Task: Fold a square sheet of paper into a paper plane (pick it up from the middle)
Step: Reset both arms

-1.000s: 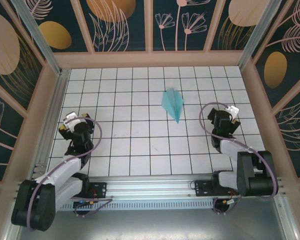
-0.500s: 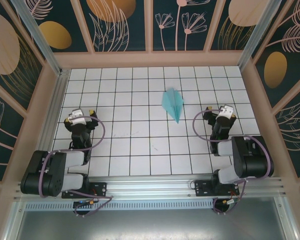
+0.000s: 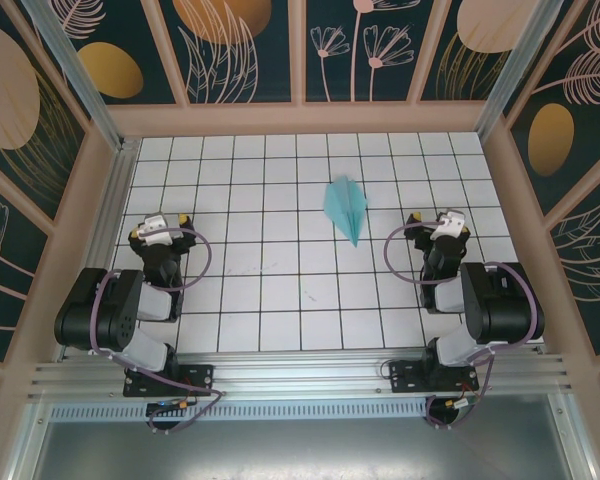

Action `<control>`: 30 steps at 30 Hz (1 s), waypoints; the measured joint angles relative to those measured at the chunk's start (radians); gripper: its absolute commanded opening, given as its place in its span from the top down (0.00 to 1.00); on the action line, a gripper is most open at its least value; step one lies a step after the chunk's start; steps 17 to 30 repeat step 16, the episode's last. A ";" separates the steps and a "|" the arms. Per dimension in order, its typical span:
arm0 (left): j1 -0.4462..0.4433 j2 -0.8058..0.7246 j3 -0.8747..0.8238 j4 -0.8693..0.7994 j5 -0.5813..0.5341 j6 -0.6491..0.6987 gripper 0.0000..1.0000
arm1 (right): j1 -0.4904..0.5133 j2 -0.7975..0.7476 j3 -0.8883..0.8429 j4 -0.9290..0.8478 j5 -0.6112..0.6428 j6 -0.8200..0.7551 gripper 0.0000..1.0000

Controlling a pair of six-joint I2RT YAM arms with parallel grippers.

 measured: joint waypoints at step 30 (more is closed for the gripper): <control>0.000 0.000 0.003 0.021 0.051 0.012 0.01 | 0.000 0.000 0.000 0.003 0.000 0.000 0.01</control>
